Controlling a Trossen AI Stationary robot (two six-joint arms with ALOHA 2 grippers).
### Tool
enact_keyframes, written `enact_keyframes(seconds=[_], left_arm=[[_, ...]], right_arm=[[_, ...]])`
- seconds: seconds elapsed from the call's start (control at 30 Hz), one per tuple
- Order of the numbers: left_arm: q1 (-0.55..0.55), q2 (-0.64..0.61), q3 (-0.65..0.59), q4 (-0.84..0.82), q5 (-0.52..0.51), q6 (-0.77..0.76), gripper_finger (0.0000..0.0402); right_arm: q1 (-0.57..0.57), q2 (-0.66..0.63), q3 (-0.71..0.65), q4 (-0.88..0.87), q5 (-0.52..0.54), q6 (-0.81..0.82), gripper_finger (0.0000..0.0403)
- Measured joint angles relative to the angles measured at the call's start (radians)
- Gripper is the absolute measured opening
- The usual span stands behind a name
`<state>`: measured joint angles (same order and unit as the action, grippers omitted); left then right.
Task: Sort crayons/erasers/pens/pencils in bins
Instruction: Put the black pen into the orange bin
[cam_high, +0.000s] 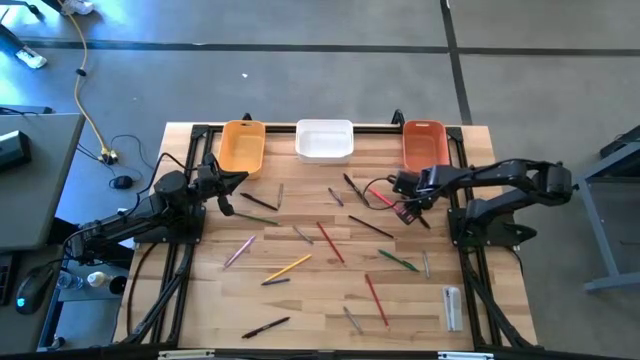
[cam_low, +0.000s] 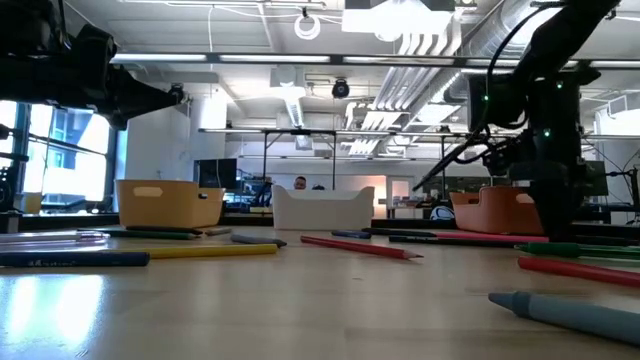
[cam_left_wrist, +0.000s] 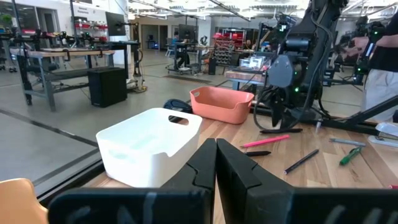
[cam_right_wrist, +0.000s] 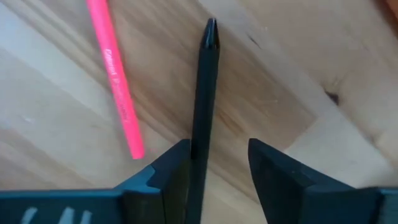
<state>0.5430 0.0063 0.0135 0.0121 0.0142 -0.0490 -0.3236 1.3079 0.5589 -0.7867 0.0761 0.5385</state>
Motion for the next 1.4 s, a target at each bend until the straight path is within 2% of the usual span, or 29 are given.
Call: enact_keyframes(seconds=[0.33, 0.63, 0.93, 1.17, 1.4], left_arm=[[0.000, 0.000, 0.000, 0.000, 0.000, 0.000, 0.0000], [0.000, 0.000, 0.000, 0.000, 0.000, 0.000, 0.0001], [0.000, 0.000, 0.000, 0.000, 0.000, 0.000, 0.0001], [0.000, 0.000, 0.000, 0.000, 0.000, 0.000, 0.0001], [0.000, 0.000, 0.000, 0.000, 0.000, 0.000, 0.0000]], right_arm=[[-0.064, -0.005, -0.043, 0.074, -0.089, -0.041, 0.0093], [-0.076, -0.003, -0.042, 0.071, -0.099, -0.023, 0.0024], [-0.073, 0.001, 0.054, 0.009, -0.121, -0.049, 0.0022], [-0.030, -0.004, 0.189, -0.188, -0.110, -0.058, 0.0023], [0.051, -0.006, 0.369, -0.285, 0.017, -0.075, 0.0023]])
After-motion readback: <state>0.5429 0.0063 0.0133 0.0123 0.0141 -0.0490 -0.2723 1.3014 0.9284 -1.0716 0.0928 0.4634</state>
